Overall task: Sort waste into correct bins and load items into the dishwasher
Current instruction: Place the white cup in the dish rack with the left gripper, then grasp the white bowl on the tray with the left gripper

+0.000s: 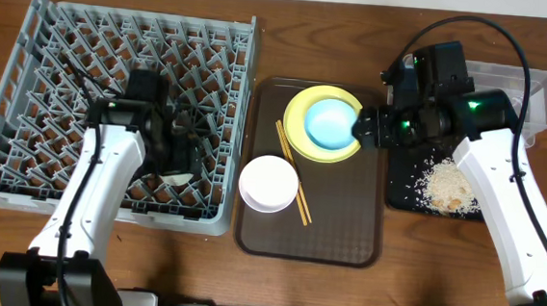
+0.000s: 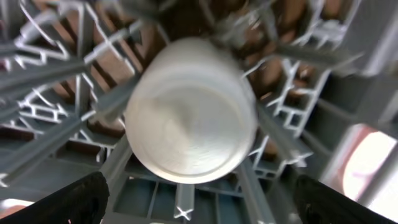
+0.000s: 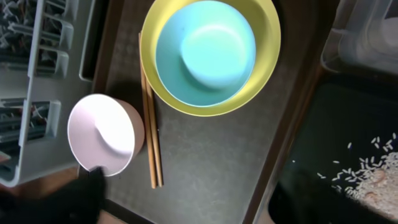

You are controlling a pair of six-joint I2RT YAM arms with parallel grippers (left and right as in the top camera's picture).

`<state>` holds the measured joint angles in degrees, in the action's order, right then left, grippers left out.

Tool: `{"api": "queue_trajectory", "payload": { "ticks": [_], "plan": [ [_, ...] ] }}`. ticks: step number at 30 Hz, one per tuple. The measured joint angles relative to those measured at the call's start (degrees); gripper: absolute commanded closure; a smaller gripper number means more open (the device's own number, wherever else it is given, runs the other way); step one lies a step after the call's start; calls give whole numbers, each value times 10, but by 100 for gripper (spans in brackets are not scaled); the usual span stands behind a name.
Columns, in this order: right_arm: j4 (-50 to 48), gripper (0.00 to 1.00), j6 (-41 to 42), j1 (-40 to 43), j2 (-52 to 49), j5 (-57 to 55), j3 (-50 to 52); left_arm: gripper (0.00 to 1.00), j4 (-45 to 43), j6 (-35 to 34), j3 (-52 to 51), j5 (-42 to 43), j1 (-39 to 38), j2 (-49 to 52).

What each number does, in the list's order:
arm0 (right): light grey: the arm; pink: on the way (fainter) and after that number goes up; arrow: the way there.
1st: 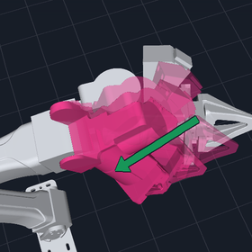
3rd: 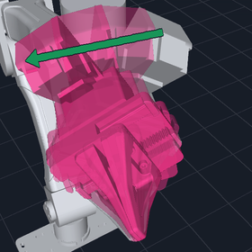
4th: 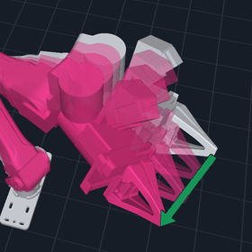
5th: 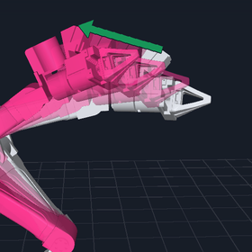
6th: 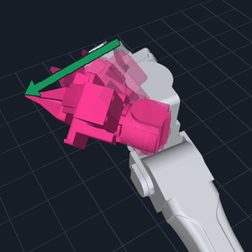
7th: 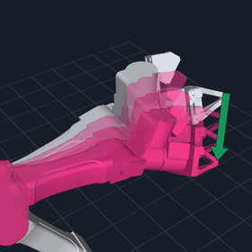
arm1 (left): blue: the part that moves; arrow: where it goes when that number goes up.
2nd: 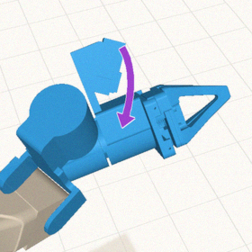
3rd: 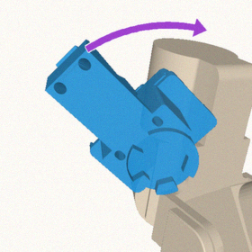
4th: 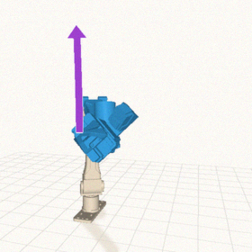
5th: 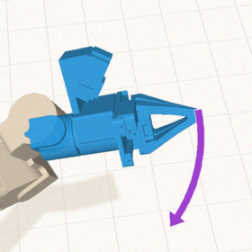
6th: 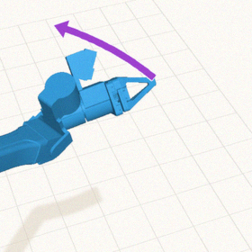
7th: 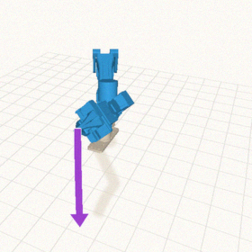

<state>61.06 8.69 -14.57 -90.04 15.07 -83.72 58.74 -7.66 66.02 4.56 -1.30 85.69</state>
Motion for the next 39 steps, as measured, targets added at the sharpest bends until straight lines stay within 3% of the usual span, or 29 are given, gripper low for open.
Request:
{"api": "queue_trajectory", "payload": {
  "ticks": [5, 9, 13, 17, 20, 28, 39],
  "plan": [
    [2, 1, -8, 6, 0, -11, 0, 2, -38, 0, 34, 30, -54, -53],
    [21, 1, 73, 42, 5, -94, 0, 2, -54, 0, 38, 46, -167, -73],
    [26, 1, 118, 98, 34, -123, 0, 4, -125, -5, 38, 63, -275, -50],
    [48, 2, 129, 121, 41, -132, 0, 14, -155, -12, 38, 64, -355, 28],
    [50, 4, 133, 121, 41, -134, 0, 22, -157, -14, 38, 64, -377, 81],
    [54, 8, 135, 121, 41, -134, 0, 64, -157, -13, 38, 64, -405, 200],
    [58, 9, 135, 121, 41, -134, 0, 65, -163, -16, 27, 62, -410, 200]
  ]
}}
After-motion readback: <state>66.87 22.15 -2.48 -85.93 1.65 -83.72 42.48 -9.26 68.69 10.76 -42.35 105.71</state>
